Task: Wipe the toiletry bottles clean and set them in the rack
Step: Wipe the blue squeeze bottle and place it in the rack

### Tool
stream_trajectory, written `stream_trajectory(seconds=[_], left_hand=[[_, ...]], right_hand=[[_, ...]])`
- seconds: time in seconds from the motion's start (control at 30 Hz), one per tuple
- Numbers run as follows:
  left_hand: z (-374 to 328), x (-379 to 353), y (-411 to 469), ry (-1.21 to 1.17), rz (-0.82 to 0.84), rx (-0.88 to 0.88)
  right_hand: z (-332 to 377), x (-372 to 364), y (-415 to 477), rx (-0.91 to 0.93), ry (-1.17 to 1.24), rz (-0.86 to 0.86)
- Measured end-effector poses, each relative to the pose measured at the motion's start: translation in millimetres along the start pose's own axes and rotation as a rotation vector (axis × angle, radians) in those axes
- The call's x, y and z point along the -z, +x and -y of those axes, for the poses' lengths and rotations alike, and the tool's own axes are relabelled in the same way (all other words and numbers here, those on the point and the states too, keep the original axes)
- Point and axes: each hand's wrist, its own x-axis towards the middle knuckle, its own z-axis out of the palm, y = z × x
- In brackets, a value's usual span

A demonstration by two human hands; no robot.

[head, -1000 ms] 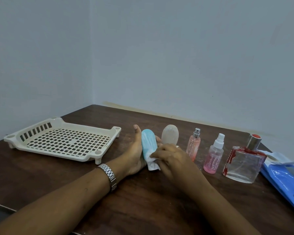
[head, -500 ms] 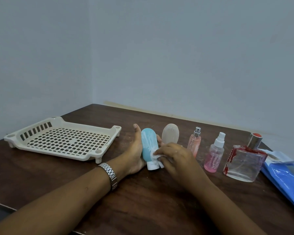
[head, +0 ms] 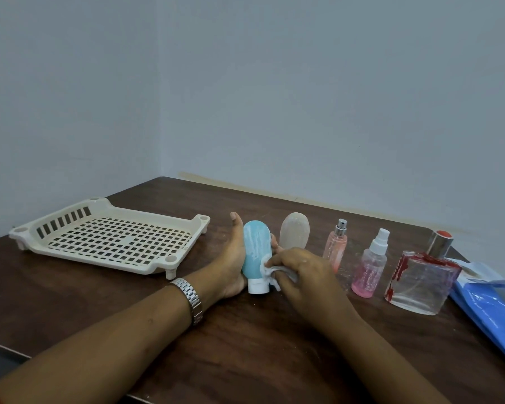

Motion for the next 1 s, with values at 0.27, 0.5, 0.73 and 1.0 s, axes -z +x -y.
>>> stream_trajectory(seconds=[0.27, 0.5, 0.73, 1.0], left_hand=[[1, -2, 1, 0.073, 0.030, -0.019], [0, -1, -2, 0.162, 0.038, -0.023], [2, -3, -4, 0.169, 0.079, -0.011], [-1, -6, -12, 0.172, 0.080, 0.052]], right_hand=[[-2, 6, 2, -0.136, 0.123, -0.034], [-4, 8, 1, -0.231, 0.275, 0.069], [-4, 5, 2, -0.302, 0.363, -0.057], [-5, 5, 1, -0.344, 0.591, -0.020]])
